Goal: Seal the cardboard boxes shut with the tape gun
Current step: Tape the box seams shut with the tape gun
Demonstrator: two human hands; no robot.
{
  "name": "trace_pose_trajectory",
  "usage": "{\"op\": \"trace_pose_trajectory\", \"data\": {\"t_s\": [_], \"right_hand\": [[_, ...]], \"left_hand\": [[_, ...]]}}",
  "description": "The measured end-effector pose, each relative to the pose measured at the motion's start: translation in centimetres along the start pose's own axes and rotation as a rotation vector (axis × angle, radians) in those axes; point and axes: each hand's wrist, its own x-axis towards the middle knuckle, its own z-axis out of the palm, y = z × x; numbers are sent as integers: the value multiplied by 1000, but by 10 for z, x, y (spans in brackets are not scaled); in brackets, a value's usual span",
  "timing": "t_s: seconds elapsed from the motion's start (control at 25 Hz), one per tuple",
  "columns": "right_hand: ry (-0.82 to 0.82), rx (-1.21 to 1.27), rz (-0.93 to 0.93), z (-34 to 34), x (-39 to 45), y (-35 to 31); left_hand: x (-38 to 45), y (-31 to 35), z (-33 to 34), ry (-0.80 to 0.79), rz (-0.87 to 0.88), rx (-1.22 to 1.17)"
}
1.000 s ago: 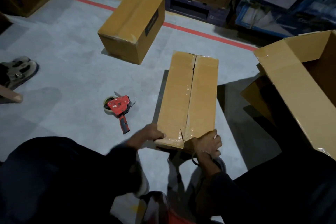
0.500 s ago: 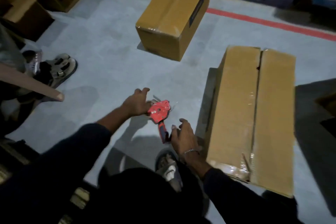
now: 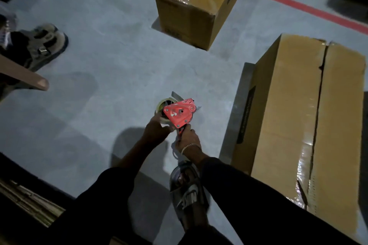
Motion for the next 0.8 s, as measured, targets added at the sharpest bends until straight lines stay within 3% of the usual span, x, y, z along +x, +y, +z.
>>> {"op": "trace_pose_trajectory", "data": {"t_s": [0.16, 0.28, 0.44, 0.52, 0.68, 0.72, 0.8], "right_hand": [[159, -11, 107, -48, -21, -27], [157, 15, 115, -112, -56, -43], [99, 325, 54, -212, -111, -35], [84, 475, 38, -266, -145, -23], [168, 613, -36, -364, -213, 22], [184, 663, -64, -385, -228, 39], [212, 773, -108, -415, -249, 81]], "left_hand": [[-29, 22, -21, 182, 196, 51], [-67, 59, -52, 335, 84, 14], [-103, 125, -89, 448, -44, -74], [-107, 174, -116, 313, 11, -50], [-115, 288, -143, -372, 77, 94], [-117, 311, -130, -437, 137, 207], [-116, 339, -86, -375, 262, 428]]}}
